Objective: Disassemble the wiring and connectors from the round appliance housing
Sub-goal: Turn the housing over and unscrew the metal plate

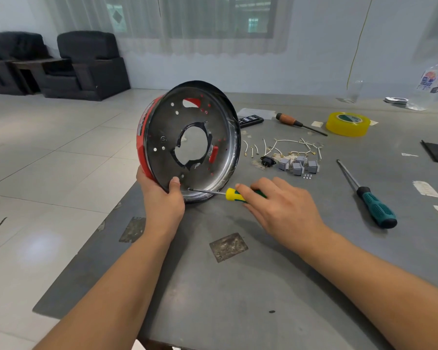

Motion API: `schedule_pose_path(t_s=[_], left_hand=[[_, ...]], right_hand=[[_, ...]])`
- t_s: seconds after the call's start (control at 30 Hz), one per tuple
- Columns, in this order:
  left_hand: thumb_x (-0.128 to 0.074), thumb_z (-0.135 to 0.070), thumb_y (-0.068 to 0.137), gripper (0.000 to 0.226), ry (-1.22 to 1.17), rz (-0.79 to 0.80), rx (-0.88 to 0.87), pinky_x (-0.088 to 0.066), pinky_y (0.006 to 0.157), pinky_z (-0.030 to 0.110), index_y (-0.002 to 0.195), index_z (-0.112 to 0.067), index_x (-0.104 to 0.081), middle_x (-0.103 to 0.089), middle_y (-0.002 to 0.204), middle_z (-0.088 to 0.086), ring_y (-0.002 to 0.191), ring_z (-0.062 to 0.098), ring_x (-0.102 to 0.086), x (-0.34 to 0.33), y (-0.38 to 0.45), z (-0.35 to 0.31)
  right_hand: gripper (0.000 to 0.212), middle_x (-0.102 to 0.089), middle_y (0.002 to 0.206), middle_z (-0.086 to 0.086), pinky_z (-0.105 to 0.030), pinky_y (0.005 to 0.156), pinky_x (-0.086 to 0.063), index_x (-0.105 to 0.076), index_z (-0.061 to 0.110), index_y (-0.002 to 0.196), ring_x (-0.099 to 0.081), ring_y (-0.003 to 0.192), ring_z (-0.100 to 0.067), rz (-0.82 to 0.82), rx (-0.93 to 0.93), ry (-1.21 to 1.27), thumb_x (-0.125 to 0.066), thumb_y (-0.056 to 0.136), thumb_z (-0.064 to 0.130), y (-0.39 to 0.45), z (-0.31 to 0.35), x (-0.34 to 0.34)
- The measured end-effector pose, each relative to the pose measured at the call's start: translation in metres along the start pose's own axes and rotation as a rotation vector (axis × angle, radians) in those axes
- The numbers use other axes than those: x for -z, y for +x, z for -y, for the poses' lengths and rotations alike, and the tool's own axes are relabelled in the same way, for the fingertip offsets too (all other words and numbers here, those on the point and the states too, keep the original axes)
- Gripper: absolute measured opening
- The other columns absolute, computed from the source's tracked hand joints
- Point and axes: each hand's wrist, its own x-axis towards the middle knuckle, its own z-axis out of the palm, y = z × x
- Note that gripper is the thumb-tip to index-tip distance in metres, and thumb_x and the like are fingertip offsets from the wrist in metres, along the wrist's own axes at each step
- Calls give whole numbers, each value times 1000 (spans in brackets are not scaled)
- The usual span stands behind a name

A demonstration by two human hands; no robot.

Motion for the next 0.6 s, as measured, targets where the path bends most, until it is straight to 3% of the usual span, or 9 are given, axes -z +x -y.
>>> schedule_pose_path(t_s=[0.07, 0.13, 0.2, 0.27, 0.33, 0.37, 0.43, 0.6], left_hand=[[-61, -5, 102, 70, 23, -8, -11, -45, 118, 47, 159, -24, -25, -51, 151, 4, 135, 22, -54, 0, -2, -3], [-61, -5, 102, 69, 35, -7, -18, -41, 121, 41, 159, -24, -25, -52, 151, 3, 136, 20, -53, 0, -4, -5], [-61, -5, 102, 69, 40, -7, -19, -40, 120, 36, 159, -25, -25, -51, 151, 2, 136, 20, -52, -1, -6, -6], [-61, -5, 102, 70, 52, -15, -25, -39, 119, 32, 159, -24, -25, -49, 152, 1, 137, 19, -51, -1, -6, -7], [-61, -4, 102, 71, 54, -22, -26, -39, 121, 33, 160, -23, -24, -48, 153, 1, 138, 19, -49, -2, -7, -9], [-61, -4, 103, 71, 52, -26, -19, -39, 121, 35, 161, -23, -24, -48, 153, 2, 138, 19, -49, -2, -7, -9], [-61, -5, 103, 71, 51, -34, -8, -39, 121, 34, 161, -22, -23, -49, 152, 2, 138, 20, -50, -1, -7, -9], [-61, -6, 103, 70, 68, -36, -10, -38, 113, 25, 160, -23, -23, -49, 152, 0, 136, 18, -50, -1, -6, -7]], right_hand=[[34, -65, 98, -2, -37, 51, -52, -71, 21, 124, -63, 73, -27, 38, -107, 191, -74, 92, 30, 1, 7, 3], [38, -64, 105, 2, -33, 67, -54, -68, 24, 128, -65, 86, -17, 52, -279, 408, -74, 91, 32, 4, 10, 3], [24, -66, 104, 10, -24, 74, -51, -68, 28, 117, -63, 90, -5, 26, -556, 664, -70, 92, 29, 9, 11, 2], [2, -69, 96, 3, -28, 63, -54, -66, 22, 97, -63, 68, -10, 13, -971, 1148, -65, 96, 23, 17, 12, 3], [9, -64, 95, -15, -28, 52, -53, -61, 11, 90, -58, 55, -20, 1, -1316, 1603, -63, 97, 16, 18, 14, 3], [8, -59, 94, -16, -26, 51, -54, -61, 7, 91, -57, 55, -22, 0, -1416, 1713, -63, 96, 13, 17, 15, 3], [5, -55, 95, -17, -24, 52, -55, -63, 2, 92, -59, 55, -22, 23, -1493, 1793, -61, 94, 6, 15, 15, 3], [8, -60, 100, -22, -23, 55, -55, -60, 2, 100, -63, 58, -21, 158, -1380, 1762, -59, 94, -2, 17, 5, 3]])
